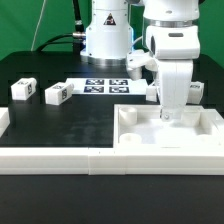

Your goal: Assemble one leg

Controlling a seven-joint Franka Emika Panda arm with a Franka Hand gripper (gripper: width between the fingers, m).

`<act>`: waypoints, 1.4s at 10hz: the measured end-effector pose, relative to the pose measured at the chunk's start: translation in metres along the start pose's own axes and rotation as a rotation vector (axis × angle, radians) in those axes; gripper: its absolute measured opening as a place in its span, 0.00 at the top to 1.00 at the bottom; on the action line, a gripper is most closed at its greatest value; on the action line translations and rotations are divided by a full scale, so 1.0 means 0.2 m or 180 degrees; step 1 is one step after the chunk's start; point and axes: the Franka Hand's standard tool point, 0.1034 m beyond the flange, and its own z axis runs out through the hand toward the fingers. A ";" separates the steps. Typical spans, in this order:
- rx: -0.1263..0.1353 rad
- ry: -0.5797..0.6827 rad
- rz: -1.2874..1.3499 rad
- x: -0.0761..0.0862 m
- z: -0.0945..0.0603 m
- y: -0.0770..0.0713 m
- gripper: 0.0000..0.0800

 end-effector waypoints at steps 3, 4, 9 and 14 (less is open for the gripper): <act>0.0002 -0.0087 0.0542 0.03 -0.12 -0.14 0.19; -0.0031 -0.0104 0.0674 0.06 -0.17 -0.17 0.19; -0.0059 -0.0093 0.1120 0.10 -0.19 -0.19 0.19; -0.0006 0.0069 0.3327 0.14 -0.14 -0.31 0.19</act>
Offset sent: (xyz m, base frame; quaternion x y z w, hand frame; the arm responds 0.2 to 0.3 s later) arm -0.0319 0.0078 0.0364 -0.0098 -0.0438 0.0966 0.9943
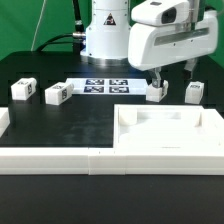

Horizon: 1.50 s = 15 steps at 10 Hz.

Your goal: Assemble one leg

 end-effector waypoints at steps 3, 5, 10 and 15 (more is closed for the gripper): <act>0.0104 0.0076 0.0804 0.00 0.02 -0.01 0.19; 0.0145 0.0070 0.1301 0.00 0.02 -0.02 0.19; 0.0286 -0.0047 0.2917 -0.01 0.04 -0.22 0.19; 0.0340 -0.0647 0.2519 -0.08 0.05 -0.24 0.19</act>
Offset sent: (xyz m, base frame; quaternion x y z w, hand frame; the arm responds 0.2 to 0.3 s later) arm 0.0000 0.0000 0.0000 0.0000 0.0000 0.1593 0.9872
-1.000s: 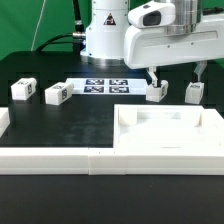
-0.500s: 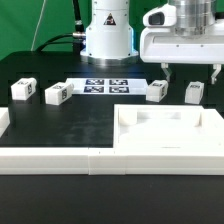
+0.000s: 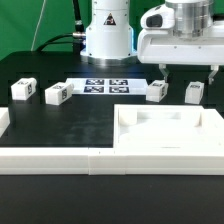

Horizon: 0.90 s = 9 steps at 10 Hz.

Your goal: Assemble one leg

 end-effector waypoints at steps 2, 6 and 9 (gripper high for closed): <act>0.0006 -0.0374 0.0048 -0.02 0.02 -0.02 0.19; -0.0077 -0.1414 0.0041 -0.05 0.02 -0.01 0.19; -0.0129 -0.2205 0.0089 -0.06 0.06 0.00 0.19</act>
Offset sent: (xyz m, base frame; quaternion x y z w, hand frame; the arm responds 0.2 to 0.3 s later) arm -0.0030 0.0146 0.0086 0.0080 -0.2374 -0.0026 0.9714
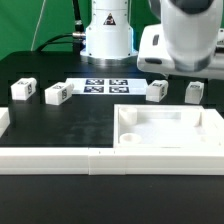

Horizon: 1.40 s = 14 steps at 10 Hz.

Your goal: Assemble one leg

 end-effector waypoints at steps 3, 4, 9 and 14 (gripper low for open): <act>0.0001 0.0006 0.0002 0.04 0.05 -0.03 0.19; -0.0007 0.0016 0.0008 0.05 0.06 -0.04 0.19; -0.0068 0.0014 -0.0024 0.06 0.12 -0.08 0.19; -0.0067 0.0015 -0.0026 0.06 0.12 -0.08 0.64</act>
Offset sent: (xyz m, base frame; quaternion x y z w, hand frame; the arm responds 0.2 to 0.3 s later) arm -0.0004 0.0185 -0.0144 0.0157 0.0079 0.0261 0.9995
